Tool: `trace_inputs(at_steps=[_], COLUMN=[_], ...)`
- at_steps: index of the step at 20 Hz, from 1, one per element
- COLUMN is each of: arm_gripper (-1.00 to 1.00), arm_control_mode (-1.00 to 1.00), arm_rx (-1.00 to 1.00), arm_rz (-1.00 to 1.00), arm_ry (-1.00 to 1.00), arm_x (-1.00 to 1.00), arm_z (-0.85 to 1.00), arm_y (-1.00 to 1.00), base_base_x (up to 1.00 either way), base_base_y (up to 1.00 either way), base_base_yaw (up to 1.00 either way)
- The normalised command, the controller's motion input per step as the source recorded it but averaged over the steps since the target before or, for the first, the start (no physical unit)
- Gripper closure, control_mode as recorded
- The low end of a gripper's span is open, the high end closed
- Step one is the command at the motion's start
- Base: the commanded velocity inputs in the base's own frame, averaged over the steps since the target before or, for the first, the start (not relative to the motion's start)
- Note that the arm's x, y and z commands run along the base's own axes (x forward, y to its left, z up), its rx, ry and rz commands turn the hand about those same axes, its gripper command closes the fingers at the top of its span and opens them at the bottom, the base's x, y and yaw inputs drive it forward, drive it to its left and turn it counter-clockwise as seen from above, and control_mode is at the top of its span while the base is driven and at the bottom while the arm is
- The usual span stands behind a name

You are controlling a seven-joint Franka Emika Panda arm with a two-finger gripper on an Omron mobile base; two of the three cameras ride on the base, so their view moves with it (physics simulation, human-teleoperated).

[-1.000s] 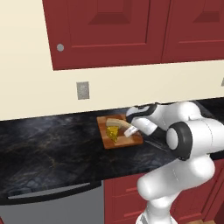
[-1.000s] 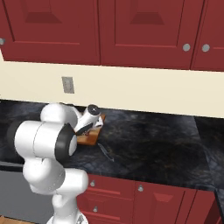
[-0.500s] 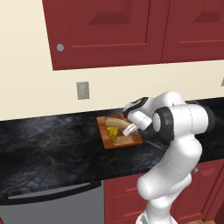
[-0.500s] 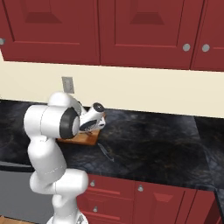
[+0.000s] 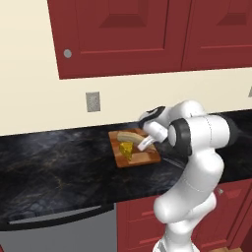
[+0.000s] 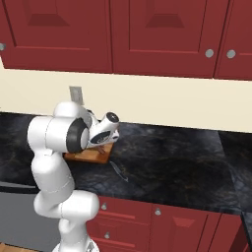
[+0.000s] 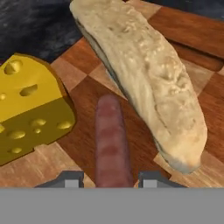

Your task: Retrieve the sausage and cheese from the fridge and place them on the cutting board on the counter.

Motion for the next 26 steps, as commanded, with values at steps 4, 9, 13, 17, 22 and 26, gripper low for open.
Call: trace_inputs(at_steps=[4, 9, 13, 17, 22, 26], arm_gripper=[-1.00, -1.00, -1.00, -1.00, -1.00, -1.00], arm_control_mode=[-1.00, -1.00, -1.00, -1.00, -1.00, -1.00], arm_rx=[0.00, 0.00, 0.00, 0.00, 0.00, 0.00], arm_rz=[0.00, 0.00, 0.00, 0.00, -0.02, -0.04], arm_ry=[-0.04, -0.04, 0.00, 0.00, 0.00, 0.02], arm_x=[-0.17, -0.29, -0.76, -1.00, -1.00, -0.94], arm_z=[0.54, 0.92, 0.76, 0.44, 0.42, 0.70], arm_y=[0.00, 0.00, 0.00, 0.00, 0.00, 0.01], base_base_x=[0.00, 0.00, 0.00, 0.00, 0.00, 0.00], base_base_y=[0.00, 0.00, 0.00, 0.00, 0.00, 0.00], base_base_yaw=[0.00, 0.00, 0.00, 0.00, 0.00, 0.00])
